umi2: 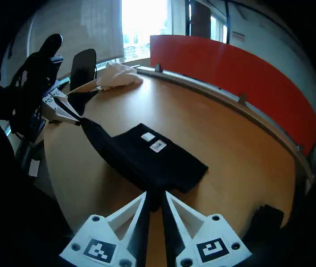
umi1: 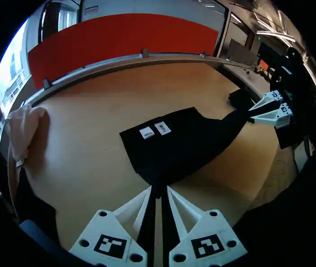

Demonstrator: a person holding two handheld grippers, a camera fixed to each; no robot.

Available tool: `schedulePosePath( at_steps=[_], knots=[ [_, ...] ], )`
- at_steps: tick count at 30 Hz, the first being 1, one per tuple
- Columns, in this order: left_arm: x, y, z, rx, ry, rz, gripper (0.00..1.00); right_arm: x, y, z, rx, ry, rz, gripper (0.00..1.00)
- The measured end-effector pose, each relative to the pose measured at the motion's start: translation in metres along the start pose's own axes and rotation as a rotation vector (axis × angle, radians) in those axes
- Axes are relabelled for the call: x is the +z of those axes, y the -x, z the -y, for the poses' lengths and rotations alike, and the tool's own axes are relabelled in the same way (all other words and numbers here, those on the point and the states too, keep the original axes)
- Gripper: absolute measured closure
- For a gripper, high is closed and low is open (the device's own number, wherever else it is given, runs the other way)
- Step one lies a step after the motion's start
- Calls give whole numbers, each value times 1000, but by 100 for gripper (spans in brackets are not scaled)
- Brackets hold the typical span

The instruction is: Fold towel

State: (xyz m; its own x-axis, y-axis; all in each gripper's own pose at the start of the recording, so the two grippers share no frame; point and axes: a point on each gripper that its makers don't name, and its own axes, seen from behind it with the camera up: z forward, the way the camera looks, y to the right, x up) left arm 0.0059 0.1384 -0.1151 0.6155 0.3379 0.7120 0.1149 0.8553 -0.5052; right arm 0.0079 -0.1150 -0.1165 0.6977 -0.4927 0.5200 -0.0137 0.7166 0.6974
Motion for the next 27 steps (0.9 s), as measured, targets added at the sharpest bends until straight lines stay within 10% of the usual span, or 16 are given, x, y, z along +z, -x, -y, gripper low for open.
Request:
schedulePosePath(
  at_steps=[27],
  knots=[
    [48,-31,28,-4,-26,-6,92,42,1,-43,-6,5,56,84]
  ],
)
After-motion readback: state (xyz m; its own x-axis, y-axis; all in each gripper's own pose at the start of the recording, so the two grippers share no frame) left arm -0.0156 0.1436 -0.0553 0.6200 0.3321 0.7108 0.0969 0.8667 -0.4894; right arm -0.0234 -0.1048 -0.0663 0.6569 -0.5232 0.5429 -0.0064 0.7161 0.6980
